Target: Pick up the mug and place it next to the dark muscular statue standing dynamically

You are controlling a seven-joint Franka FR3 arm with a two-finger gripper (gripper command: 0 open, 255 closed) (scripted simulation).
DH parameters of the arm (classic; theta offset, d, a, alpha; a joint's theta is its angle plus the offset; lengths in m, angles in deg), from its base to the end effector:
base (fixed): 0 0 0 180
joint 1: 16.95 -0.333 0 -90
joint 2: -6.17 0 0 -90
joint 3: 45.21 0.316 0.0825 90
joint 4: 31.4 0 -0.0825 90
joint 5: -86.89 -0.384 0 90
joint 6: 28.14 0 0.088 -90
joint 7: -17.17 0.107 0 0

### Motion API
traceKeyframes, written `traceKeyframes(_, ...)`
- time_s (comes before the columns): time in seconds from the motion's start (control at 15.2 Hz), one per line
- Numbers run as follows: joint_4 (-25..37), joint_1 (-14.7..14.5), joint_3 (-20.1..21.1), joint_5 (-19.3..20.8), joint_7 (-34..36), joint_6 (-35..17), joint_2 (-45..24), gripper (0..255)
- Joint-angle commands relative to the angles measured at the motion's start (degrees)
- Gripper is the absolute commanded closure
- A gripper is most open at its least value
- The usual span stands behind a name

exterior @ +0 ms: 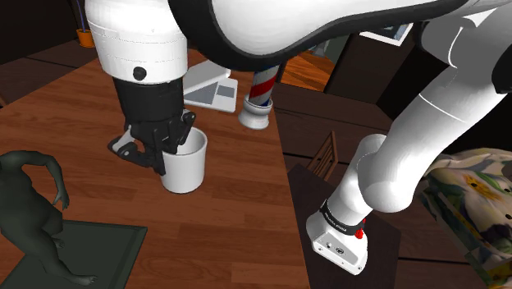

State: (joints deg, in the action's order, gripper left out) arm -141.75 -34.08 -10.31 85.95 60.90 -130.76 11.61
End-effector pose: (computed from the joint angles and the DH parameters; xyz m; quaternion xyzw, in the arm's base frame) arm 0.3188 0.4252 0.5165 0.9971 0.0685 -0.0049 0.0339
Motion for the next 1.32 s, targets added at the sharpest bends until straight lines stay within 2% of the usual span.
traceKeyframes(0.0,-1.5,0.0,0.0,0.1,0.0,-1.6,-0.1,255)
traceKeyframes(1.25,-12.0,-0.3,0.9,3.0,2.6,-16.0,-4.8,255)
